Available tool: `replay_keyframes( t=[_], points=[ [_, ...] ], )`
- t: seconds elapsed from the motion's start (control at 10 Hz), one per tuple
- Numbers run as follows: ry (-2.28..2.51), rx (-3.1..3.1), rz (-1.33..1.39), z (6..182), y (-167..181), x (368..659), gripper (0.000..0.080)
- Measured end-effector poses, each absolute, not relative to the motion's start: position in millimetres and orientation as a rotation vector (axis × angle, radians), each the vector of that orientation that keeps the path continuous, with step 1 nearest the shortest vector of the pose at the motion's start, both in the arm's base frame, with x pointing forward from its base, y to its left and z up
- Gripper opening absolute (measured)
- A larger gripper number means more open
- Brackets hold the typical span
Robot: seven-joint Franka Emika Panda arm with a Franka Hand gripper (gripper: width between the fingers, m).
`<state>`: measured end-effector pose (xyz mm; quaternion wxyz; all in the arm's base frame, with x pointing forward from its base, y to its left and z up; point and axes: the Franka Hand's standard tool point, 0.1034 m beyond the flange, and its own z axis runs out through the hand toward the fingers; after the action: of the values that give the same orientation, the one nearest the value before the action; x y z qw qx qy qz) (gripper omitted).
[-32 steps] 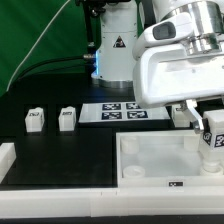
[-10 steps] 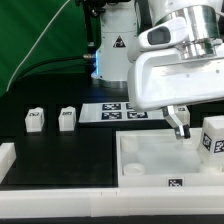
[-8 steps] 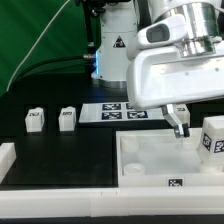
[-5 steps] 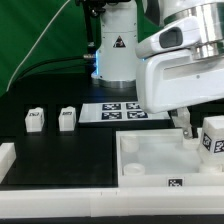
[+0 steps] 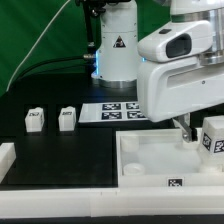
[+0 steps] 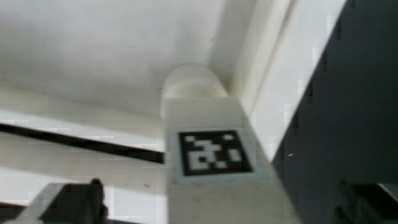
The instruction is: Assemble one leg
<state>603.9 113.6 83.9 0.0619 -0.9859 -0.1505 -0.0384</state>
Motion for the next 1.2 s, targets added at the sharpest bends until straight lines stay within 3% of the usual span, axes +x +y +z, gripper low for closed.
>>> replay_keyframes(
  t=[0.9,1.0,1.1,1.2],
  points=[
    [-0.341,-2.997,-0.074,90.6,109.8,610.5,0.0649],
    [-0.342,-2.997,-0.074,90.5,110.0,610.5,0.0525],
    [-0.344,-2.996,-0.074,90.6,110.5,610.4,0.0525],
    [-0.354,-2.995,-0.074,90.5,109.9,610.5,0.0387]
  ],
)
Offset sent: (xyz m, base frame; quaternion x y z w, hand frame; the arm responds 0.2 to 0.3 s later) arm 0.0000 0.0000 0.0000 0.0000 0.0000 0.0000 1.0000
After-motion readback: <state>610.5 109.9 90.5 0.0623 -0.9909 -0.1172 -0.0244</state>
